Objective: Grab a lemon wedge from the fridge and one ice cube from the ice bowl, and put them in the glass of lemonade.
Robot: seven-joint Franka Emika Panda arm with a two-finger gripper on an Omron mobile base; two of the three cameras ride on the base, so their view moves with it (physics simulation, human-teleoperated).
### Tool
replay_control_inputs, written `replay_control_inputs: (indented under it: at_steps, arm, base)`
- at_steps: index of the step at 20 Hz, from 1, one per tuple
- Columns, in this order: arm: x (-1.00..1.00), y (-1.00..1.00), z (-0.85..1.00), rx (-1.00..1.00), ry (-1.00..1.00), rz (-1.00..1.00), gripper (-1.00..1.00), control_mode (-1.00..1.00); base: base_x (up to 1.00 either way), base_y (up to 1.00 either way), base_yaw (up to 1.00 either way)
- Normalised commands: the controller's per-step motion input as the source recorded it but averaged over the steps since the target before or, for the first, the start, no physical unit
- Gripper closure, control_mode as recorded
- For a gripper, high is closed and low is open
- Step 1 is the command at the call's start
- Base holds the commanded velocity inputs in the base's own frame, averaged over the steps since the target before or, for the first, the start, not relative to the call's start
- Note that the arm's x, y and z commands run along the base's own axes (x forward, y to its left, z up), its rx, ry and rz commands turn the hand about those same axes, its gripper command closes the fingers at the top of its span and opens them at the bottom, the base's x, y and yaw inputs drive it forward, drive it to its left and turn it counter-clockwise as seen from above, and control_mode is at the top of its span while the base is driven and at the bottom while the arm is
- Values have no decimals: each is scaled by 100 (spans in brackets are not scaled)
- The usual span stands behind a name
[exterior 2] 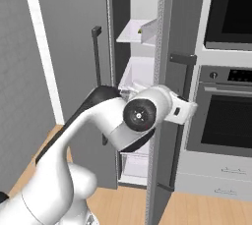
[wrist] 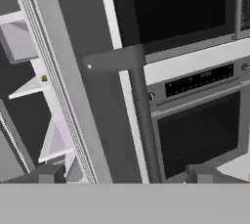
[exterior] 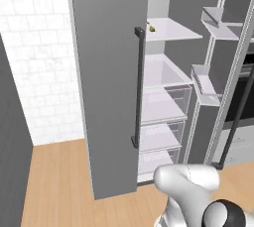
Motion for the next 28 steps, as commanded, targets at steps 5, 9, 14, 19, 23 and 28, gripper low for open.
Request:
replay_control_inputs:
  at_steps: [5, 9, 14, 19, 23, 28]
  arm:
    - [-5, 100, 2, -38, 0, -18, -100, -100]
    - [0, 100, 0, -37, 8, -27, -100, -100]
    - [0, 89, 13, -31, 19, -19, -100, -100]
    - [4, 60, 9, -33, 18, -9, -100, -100]
    - [27, 12, 0, -19, 33, 0, -100, -100]
    - [57, 0, -6, -1, 18, 0, -100, -100]
  base:
    - [0, 0, 0]
    - [0, 0, 0]
    - [0, 0, 0]
    - [0, 0, 0]
    - [0, 0, 0]
    - [0, 0, 0]
